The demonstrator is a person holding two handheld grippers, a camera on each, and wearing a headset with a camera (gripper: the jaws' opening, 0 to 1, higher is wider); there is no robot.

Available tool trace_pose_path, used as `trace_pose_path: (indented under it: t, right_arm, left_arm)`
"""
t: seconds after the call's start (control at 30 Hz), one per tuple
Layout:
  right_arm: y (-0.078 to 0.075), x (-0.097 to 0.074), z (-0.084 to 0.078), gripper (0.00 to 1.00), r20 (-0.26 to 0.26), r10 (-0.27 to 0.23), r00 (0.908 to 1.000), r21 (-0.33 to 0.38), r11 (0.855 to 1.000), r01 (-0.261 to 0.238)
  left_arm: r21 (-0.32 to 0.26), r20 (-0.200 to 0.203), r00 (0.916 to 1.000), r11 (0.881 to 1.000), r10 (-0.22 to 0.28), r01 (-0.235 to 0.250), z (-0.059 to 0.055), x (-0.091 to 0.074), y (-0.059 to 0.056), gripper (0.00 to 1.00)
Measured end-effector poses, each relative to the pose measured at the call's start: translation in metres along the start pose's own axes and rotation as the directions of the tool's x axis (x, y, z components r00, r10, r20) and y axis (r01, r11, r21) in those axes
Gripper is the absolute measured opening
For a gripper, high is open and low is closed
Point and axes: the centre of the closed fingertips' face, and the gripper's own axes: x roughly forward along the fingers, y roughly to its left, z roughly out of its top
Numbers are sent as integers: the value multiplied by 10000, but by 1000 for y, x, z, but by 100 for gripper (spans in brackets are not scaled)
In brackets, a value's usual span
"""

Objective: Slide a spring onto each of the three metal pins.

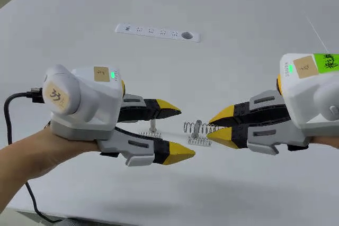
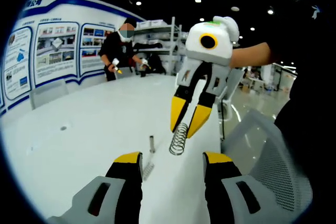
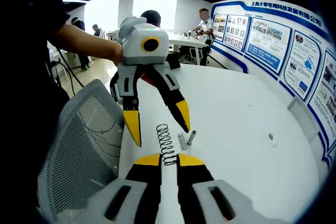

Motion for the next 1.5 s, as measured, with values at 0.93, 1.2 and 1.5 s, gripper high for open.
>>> trace_pose_path:
  t: [0.93, 1.2, 1.5]
  right_arm:
    - [-1, 3, 9, 11, 346, -64, 9994, -512, 9987, 82]
    - [-3, -4, 18, 13, 1136, 173, 9934, -716, 9974, -91]
    - [3, -1, 11, 12, 1293, 698, 9891, -445, 9969, -646]
  left_arm:
    - [1847, -149, 9999, 9828, -53, 80, 11, 3, -6, 10]
    - [2083, -120, 9998, 9779, -167, 189, 16, -2, -4, 9]
    - [2061, -209, 9978, 9764, -622, 651, 18, -1, -9, 9]
